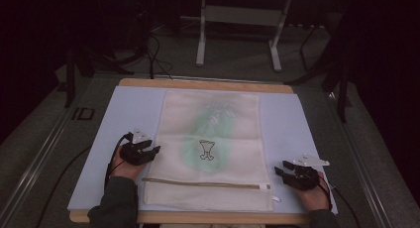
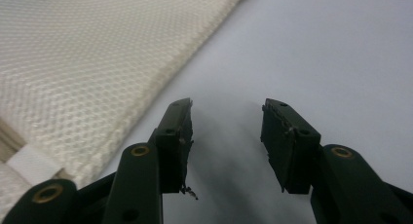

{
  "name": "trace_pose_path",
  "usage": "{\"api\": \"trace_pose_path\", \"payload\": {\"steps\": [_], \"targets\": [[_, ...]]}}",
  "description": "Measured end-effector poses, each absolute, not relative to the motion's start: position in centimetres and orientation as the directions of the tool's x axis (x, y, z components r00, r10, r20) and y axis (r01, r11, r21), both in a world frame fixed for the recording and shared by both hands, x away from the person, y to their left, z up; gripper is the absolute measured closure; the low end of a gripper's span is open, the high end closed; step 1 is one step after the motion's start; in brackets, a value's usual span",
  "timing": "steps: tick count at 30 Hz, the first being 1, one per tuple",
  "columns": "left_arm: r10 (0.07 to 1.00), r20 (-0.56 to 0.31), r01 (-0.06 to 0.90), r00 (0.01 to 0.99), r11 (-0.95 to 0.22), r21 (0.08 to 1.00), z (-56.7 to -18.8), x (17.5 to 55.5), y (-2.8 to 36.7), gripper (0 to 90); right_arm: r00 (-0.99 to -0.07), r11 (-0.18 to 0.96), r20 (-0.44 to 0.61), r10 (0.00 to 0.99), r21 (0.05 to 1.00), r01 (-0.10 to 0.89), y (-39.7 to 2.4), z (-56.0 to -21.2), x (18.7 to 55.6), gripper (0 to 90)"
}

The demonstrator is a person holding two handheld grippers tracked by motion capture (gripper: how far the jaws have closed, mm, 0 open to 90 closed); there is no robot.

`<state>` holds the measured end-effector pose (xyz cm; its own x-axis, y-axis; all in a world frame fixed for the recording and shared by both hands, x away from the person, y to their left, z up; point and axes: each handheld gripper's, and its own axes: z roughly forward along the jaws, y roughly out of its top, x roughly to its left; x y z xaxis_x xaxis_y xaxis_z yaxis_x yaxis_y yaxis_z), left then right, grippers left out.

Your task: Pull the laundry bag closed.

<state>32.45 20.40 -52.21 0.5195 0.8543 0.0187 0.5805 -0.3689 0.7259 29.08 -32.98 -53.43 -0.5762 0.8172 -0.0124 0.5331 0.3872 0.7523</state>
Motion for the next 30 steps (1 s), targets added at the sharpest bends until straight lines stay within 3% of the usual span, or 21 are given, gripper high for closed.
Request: {"api": "trace_pose_path", "payload": {"steps": [10,24,30], "targets": [[0.834,-0.008,0.582,0.552,-0.378,0.72,-52.2,32.5,20.4,57.4,-0.602,0.401,-0.005,0.798,0.751,0.525,-32.7,-53.3,29.0,52.7],[0.815,-0.044,0.601,0.578,-0.389,0.698,-52.6,32.6,20.8,83.4,-0.646,0.438,-0.023,0.763,0.753,0.492,-31.4,-52.0,28.5,55.6],[0.808,-0.04,0.594,0.588,-0.398,0.699,-52.6,32.5,20.6,87.4,-0.655,0.448,-0.036,0.754,0.758,0.474,-31.1,-51.2,28.2,54.8]]}}
